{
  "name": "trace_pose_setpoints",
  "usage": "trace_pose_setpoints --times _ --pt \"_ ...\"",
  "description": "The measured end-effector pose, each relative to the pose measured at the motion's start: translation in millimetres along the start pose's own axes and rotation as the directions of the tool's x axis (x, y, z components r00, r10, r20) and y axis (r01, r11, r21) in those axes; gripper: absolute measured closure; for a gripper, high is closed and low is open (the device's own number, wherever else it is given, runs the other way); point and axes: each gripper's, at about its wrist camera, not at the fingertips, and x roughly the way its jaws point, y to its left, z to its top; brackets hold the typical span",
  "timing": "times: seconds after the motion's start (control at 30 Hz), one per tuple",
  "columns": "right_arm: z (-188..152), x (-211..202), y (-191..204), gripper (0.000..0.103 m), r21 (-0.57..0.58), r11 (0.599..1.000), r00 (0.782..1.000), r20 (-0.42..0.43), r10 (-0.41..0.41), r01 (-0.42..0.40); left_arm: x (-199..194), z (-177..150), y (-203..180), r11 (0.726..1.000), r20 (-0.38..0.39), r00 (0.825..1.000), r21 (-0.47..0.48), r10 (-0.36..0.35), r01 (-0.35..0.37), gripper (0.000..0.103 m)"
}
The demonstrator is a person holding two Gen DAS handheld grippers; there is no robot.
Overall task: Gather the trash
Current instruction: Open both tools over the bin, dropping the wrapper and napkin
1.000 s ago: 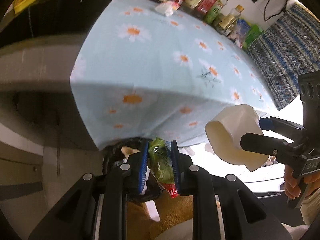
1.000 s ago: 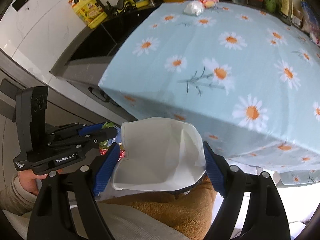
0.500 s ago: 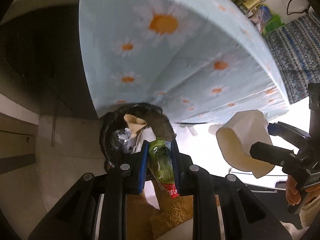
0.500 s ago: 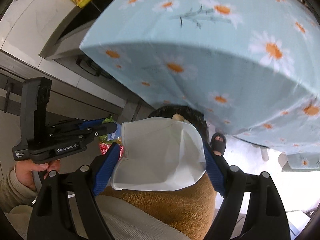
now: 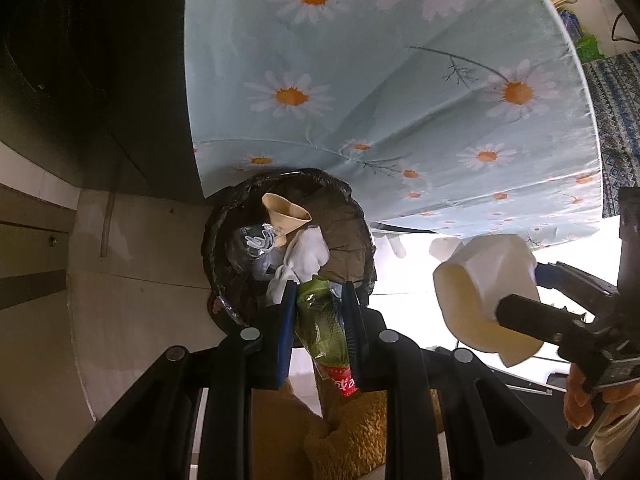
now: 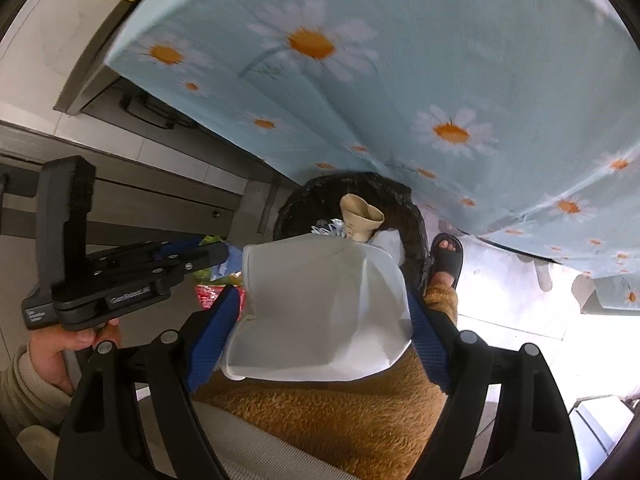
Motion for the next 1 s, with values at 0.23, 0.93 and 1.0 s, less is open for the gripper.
trace_pose_setpoints --times 0.23,0.93,1.0 --pt "3 13 -6 0.022 0.028 1.0 1.0 -0.019 0.006 -0.005 2 5 0 1.0 0.003 1.0 -0.024 -0.015 0.015 0.082" --pt "18 6 -9 0.017 0.078 0.996 0.999 -0.025 0.036 -0.034 8 10 7 0.999 -0.014 1.0 -0.049 -0.003 0.002 0.071" --pt "18 5 -9 0.017 0.085 0.996 0.999 -0.022 0.034 -0.032 8 10 8 0.999 -0.012 1.0 -0.051 -0.003 0.003 0.071"
